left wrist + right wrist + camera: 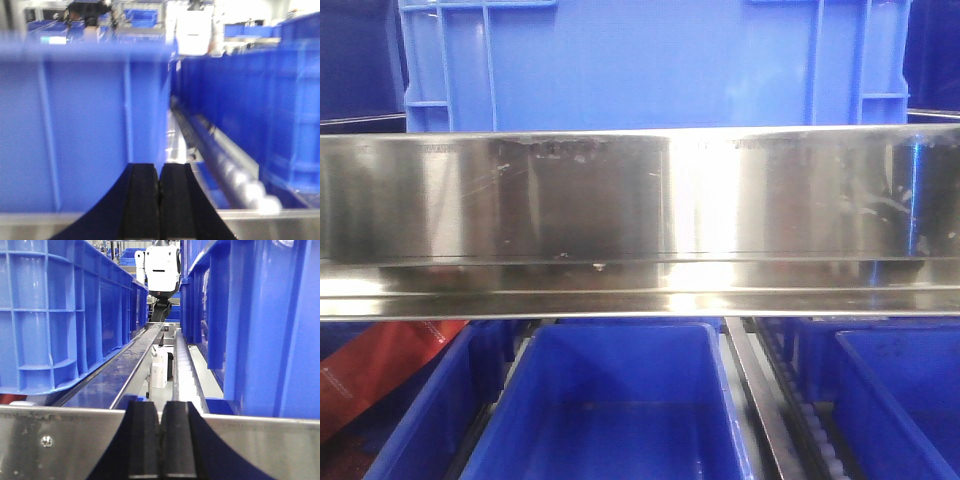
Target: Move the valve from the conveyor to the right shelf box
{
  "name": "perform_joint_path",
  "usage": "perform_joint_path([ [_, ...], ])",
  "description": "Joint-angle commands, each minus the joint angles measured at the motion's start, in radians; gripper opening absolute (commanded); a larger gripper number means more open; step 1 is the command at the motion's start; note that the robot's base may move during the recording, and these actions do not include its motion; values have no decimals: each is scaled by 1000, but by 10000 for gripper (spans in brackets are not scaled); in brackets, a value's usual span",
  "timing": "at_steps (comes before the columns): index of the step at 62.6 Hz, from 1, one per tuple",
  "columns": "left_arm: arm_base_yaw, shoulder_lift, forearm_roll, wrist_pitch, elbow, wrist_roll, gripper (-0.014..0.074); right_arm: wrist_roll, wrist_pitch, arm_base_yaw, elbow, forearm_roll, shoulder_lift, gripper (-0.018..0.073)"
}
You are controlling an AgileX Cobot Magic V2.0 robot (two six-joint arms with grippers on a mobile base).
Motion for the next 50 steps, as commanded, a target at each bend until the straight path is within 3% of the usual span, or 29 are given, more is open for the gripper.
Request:
perform_joint_path([
  [1, 15, -38, -10, -82, 68, -2, -111, -9, -11, -1, 2, -4, -3, -168],
  [13, 15, -52, -35, -221, 165, -2, -111, -9, -11, -1, 2, -4, -3, -168],
  [19, 15, -52, -48, -152, 165, -2, -111, -9, -11, -1, 2, -4, -3, -168],
  [50, 15, -52, -48, -155, 165, -2, -111, -9, -11, -1, 2, -4, -3, -168],
])
